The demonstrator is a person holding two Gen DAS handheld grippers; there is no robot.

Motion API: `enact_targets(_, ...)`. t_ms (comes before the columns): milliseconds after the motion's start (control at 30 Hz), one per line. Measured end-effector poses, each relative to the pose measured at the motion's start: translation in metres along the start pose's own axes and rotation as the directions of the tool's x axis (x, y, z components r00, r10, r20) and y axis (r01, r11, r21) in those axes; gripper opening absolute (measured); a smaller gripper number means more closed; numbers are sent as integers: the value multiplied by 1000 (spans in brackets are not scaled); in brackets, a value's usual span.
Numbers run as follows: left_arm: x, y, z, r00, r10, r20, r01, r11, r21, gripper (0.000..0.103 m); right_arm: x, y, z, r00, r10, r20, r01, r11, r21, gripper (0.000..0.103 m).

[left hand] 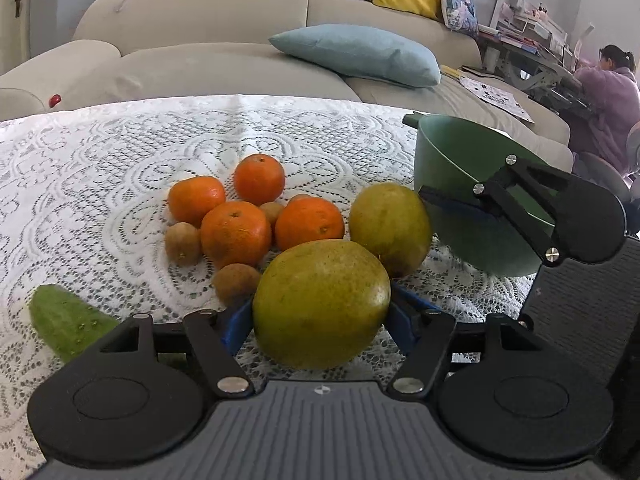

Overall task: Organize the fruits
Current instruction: 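Grasp the large yellow pomelo with the left tool while the right tool grasps the yellow-green pear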

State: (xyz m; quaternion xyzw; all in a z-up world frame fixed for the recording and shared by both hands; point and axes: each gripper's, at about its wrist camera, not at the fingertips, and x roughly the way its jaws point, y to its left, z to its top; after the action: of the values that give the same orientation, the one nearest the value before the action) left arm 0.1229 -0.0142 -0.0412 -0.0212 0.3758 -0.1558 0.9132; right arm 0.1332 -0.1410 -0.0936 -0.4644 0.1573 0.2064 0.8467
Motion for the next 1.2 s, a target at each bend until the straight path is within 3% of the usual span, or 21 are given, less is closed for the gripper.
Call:
enact_targets(667,-8,8,-6,1000,1,1,-1,1000,-23,79,7,-1,12,999,-6,-40,8,999,39,61)
enact_targets(800,-8,8,-7,1000,2,9,-2,1000,-25,79,-1,-14,15,998,62,-24,-58,987,151,61)
enact_targets(933,-9,10,-5,1000,-9,8,10,999,-37,79,-9,-30,17,986,168,3,-160,935,317,61)
enact_targets(1067,-7,9,-5,1000,-11,7,11,999,-37,79,-5,-33,19,983,183,6,-173,918,358,62)
enact_targets(1200,-4,7,-4,1000,5,4,-5,1000,-22,79,1,-28,24,986,164,6,-156,926,344,62)
